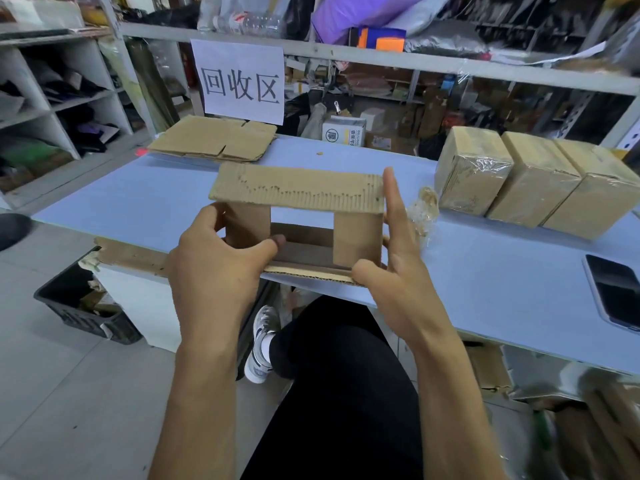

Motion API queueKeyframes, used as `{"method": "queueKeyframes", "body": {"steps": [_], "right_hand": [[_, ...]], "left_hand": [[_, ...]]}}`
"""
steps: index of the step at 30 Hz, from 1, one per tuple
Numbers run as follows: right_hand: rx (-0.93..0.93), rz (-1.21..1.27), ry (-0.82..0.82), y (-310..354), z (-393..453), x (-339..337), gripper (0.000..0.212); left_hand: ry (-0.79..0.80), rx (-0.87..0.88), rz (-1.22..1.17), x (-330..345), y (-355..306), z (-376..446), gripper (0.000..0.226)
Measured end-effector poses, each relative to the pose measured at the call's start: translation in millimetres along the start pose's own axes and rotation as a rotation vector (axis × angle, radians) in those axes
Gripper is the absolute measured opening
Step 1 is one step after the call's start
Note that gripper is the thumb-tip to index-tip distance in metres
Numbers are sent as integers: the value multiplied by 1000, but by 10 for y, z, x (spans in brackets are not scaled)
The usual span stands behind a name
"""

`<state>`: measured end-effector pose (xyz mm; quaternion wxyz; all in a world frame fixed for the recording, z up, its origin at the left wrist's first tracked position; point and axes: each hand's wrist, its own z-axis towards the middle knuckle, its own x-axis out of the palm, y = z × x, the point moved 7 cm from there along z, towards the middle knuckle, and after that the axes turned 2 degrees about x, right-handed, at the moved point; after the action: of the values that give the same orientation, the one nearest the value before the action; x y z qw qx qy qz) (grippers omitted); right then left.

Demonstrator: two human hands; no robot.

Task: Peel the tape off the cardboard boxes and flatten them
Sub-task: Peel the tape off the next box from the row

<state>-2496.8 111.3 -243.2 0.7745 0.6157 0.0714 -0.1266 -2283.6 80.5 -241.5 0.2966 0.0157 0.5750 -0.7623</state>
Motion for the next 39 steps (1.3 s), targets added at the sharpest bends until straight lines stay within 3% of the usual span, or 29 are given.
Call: {"method": "queueKeyframes", "body": {"steps": [6, 11, 17, 28, 34, 39], "right_hand": [[-13, 19, -122, -20, 22, -29, 95], [-28, -18, -178, -11, 16, -82, 93], [4, -41, -224, -55, 15, -94, 96], [162, -50, -480, -287, -34, -321, 105], [186, -52, -447, -284, -32, -303, 97], [82, 84, -360, -206, -13, -271, 72]], "left_hand": [[-115, -30, 62, -67, 50, -10, 35], [-44, -95, 64, 66, 67, -37, 62], [-92, -88, 86, 77, 59, -57, 53], [171, 110, -132, 159, -170, -85, 32], [197, 53, -280, 216, -112, -55, 39], [159, -56, -370, 209, 80, 20, 38]]}}
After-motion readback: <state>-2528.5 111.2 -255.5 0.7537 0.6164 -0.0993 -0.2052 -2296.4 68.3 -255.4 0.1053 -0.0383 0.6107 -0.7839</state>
